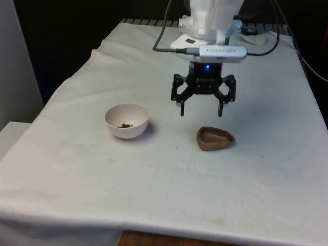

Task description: Pour the coffee beans from the cup into the bowl.

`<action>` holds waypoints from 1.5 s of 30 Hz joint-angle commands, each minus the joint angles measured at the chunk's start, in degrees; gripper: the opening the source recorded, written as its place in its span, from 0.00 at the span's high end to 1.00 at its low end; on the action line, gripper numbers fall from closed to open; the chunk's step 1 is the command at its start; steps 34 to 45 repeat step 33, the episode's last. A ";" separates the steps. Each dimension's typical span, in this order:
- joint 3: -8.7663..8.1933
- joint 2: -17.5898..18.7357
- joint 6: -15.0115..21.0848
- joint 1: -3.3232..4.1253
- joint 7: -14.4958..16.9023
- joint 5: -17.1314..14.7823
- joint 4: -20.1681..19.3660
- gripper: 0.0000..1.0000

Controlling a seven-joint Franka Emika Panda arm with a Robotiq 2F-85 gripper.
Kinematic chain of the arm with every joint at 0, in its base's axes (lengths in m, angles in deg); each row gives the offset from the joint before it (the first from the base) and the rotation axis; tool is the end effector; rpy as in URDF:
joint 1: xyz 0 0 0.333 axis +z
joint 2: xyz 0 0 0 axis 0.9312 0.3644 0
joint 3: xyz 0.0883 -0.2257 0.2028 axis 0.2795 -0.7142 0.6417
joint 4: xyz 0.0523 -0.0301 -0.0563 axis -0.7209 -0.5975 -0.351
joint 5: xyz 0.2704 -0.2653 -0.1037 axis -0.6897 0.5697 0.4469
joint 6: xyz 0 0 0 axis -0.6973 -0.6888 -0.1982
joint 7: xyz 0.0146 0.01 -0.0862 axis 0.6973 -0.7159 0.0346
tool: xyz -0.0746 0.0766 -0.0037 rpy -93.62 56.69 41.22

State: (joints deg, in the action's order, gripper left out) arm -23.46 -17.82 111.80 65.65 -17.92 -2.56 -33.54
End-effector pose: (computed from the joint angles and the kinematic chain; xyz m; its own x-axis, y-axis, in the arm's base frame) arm 0.6527 0.0063 0.2276 0.9833 0.1737 0.0549 0.1704 -0.9836 0.0600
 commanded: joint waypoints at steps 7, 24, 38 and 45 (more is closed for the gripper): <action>-0.29 -3.38 0.00 0.00 0.40 -0.63 -3.32 0.00; -0.92 -13.92 -0.57 -0.34 2.52 -2.86 -12.26 0.00; -1.60 -17.25 -0.97 0.00 1.95 -2.06 -14.73 0.00; -1.60 -17.25 -0.97 0.00 1.95 -2.06 -14.73 0.00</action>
